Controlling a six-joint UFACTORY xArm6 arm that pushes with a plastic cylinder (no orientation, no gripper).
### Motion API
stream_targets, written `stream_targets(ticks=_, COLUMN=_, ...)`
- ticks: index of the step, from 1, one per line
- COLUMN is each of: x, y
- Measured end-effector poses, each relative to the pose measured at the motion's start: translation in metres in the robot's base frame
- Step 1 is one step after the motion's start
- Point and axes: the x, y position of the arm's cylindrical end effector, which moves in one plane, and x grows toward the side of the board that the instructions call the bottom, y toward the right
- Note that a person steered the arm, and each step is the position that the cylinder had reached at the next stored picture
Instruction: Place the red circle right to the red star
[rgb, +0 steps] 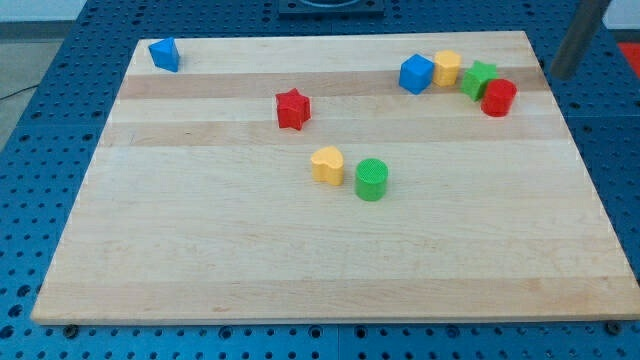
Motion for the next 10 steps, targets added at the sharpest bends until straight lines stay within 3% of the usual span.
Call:
stream_targets(ticks=1, x=0.026, y=-0.034)
stream_targets(ticks=4, x=0.027, y=-0.170)
stream_targets(ticks=7, x=0.098, y=-0.181)
stream_targets(ticks=8, x=0.068, y=-0.190)
stream_targets(ticks=10, x=0.058, y=-0.238)
